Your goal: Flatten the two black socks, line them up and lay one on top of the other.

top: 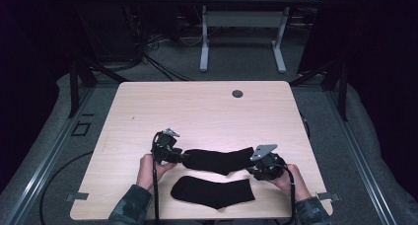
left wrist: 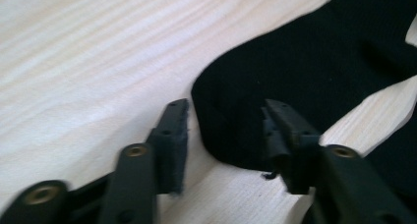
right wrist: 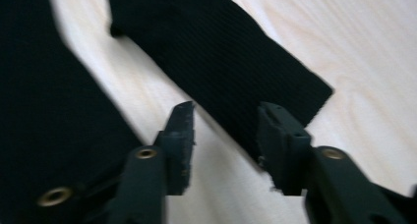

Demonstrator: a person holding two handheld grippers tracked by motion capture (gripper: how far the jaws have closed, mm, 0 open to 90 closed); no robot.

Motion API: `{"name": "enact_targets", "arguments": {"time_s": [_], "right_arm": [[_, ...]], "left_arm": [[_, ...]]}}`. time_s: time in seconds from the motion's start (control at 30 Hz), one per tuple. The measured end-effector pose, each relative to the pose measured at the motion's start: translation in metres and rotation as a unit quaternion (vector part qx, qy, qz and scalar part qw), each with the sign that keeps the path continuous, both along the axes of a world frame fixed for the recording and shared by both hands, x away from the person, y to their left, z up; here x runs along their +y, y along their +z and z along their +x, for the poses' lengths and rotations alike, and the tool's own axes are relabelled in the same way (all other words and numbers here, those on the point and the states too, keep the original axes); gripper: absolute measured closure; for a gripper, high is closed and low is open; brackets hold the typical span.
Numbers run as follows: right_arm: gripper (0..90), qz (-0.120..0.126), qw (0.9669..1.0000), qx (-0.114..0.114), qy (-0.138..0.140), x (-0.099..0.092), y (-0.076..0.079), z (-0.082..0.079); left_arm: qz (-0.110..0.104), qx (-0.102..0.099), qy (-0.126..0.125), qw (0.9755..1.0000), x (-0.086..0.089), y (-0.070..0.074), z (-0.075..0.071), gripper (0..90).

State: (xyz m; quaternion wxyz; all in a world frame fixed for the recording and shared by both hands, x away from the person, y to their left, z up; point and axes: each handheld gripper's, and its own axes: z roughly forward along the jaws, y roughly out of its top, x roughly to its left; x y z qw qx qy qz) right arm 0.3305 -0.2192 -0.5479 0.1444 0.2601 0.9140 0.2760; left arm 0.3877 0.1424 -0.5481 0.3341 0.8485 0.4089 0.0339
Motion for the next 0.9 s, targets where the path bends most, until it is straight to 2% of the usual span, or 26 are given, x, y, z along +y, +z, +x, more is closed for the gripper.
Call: {"name": "enact_targets", "arguments": {"time_s": [0.1, 0.2, 0.27, 0.3, 0.33, 0.37, 0.4, 0.43, 0.47, 0.5, 0.57, 0.6, 0.7, 0.73, 0.77, 0.83, 0.87, 0.9], "right_arm": [[46.3, 0.032, 0.9994, 0.008, -0.011, -0.008, 0.007, 0.002], [41.9, 0.054, 0.9976, 0.006, -0.042, -0.014, 0.013, 0.008], [39.3, 0.061, 0.9958, 0.007, -0.068, -0.016, 0.014, 0.013], [34.8, 0.068, 0.9929, 0.008, -0.097, -0.017, 0.014, 0.018], [34.8, 0.068, 0.9929, 0.008, -0.097, -0.017, 0.014, 0.018], [29.6, 0.069, 0.9886, 0.015, -0.133, -0.017, 0.010, 0.025], [29.6, 0.069, 0.9886, 0.015, -0.133, -0.017, 0.010, 0.025], [24.9, 0.067, 0.9839, 0.021, -0.164, -0.017, 0.005, 0.032], [24.9, 0.067, 0.9839, 0.021, -0.164, -0.017, 0.005, 0.032], [22.2, 0.073, 0.9804, 0.026, -0.181, -0.016, 0.000, 0.036], [20.5, 0.072, 0.9798, 0.027, -0.185, -0.015, -0.002, 0.038], [19.2, 0.067, 0.9793, 0.029, -0.189, -0.014, -0.005, 0.040], [15.2, 0.051, 0.9791, 0.043, -0.192, -0.010, -0.012, 0.046], [15.2, 0.053, 0.9776, 0.051, -0.197, -0.008, -0.016, 0.048], [15.2, 0.053, 0.9776, 0.051, -0.197, -0.008, -0.016, 0.048], [15.2, 0.035, 0.9787, 0.059, -0.193, -0.008, -0.019, 0.050], [15.2, 0.035, 0.9787, 0.059, -0.193, -0.008, -0.019, 0.050], [15.3, 0.047, 0.9773, 0.060, -0.198, -0.006, -0.021, 0.050]], "left_arm": [[0.008, -0.027, 0.025, 0.9993, 0.004, 0.004, -0.002, 39.1], [0.008, -0.036, 0.042, 0.9984, 0.007, 0.004, -0.002, 31.2], [0.011, -0.037, 0.053, 0.9978, 0.007, 0.003, -0.001, 27.1], [0.020, -0.046, 0.055, 0.9972, 0.008, 0.003, -0.001, 24.4], [0.020, -0.048, 0.059, 0.9969, 0.007, 0.002, 0.000, 24.4], [0.022, -0.048, 0.063, 0.9966, 0.006, 0.001, 0.000, 20.6], [0.025, -0.048, 0.066, 0.9964, 0.004, 0.001, 0.000, 20.6], [0.028, -0.047, 0.064, 0.9964, 0.002, -0.001, 0.001, 18.6], [0.034, -0.047, 0.062, 0.9964, 0.001, -0.001, 0.002, 18.6], [0.040, -0.045, 0.060, 0.9964, -0.003, -0.003, 0.003, 16.0], [0.054, -0.047, 0.055, 0.9959, -0.008, -0.005, 0.005, 16.1], [0.068, -0.045, 0.051, 0.9954, -0.011, -0.007, 0.006, 15.9], [0.090, -0.045, 0.045, 0.9939, -0.017, -0.012, 0.008, 15.5], [0.097, -0.044, 0.044, 0.9933, -0.018, -0.013, 0.008, 15.5], [0.104, -0.043, 0.042, 0.9928, -0.019, -0.015, 0.009, 15.5], [0.115, -0.045, 0.040, 0.9915, -0.019, -0.017, 0.008, 15.7], [0.120, -0.044, 0.037, 0.9911, -0.019, -0.019, 0.007, 15.7], [0.120, -0.044, 0.037, 0.9911, -0.019, -0.020, 0.007, 16.0]]}}
